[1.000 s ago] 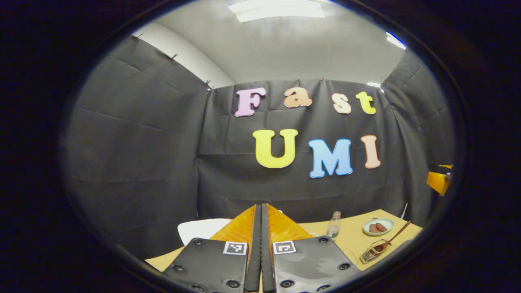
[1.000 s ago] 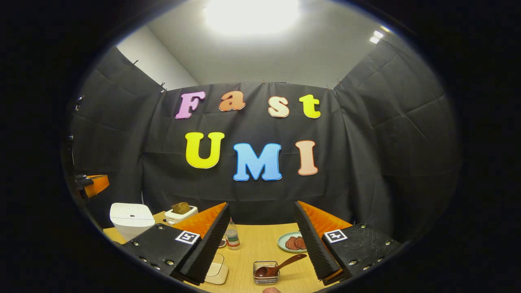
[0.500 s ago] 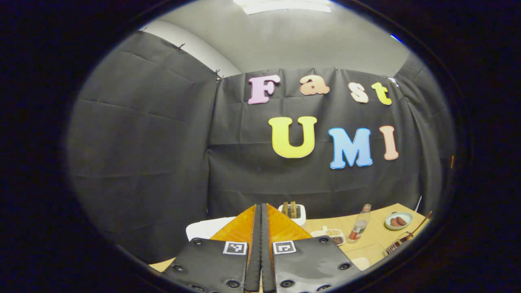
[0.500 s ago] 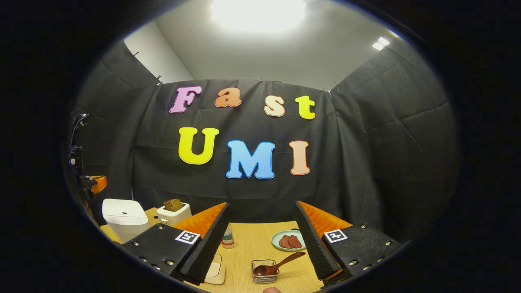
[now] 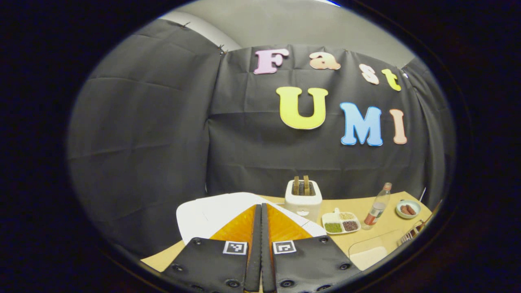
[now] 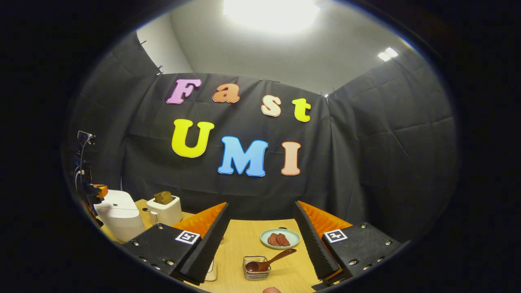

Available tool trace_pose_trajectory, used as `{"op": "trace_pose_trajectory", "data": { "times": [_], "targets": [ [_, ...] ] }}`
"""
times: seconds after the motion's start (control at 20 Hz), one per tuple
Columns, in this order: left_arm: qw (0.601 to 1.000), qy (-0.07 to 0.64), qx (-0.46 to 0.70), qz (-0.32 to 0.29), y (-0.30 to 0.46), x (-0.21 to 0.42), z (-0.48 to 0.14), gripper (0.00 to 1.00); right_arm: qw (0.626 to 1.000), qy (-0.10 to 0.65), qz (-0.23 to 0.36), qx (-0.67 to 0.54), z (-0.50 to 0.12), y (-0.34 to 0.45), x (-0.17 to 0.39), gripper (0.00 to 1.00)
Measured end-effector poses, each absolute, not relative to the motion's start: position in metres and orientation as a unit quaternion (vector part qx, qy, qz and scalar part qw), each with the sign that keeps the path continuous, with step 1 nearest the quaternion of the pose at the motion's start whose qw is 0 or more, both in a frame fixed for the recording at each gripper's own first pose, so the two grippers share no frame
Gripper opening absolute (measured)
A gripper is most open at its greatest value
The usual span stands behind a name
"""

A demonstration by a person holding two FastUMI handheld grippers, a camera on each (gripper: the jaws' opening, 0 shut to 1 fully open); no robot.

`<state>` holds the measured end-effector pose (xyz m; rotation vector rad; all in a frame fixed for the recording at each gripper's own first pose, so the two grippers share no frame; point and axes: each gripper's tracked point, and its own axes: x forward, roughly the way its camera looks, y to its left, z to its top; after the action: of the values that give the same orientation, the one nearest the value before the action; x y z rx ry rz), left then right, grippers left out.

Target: Close the left gripper, press the button to open the rice cooker; take a wooden spoon from the chopstick holder with the right hand, scoop a spoonful of rice and pour it into the rice cooker, then put the wooden spoon back into the chopstick holder.

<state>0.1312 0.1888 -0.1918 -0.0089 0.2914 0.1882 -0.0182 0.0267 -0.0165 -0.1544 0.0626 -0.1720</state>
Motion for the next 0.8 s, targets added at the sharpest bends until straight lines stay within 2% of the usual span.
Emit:
{"op": "trace_pose_trajectory", "data": {
  "times": [0.4,0.8],
  "targets": [
    [0.972,0.209,-0.023,0.101,0.194,0.131,-0.251,0.09,0.992,0.027,-0.08,-0.092,-0.011,0.034,-0.02,0.95],
    [0.972,0.199,-0.032,0.117,0.198,0.128,-0.241,0.1,0.994,0.03,-0.074,-0.08,-0.014,0.026,-0.016,0.95]
  ]
}}
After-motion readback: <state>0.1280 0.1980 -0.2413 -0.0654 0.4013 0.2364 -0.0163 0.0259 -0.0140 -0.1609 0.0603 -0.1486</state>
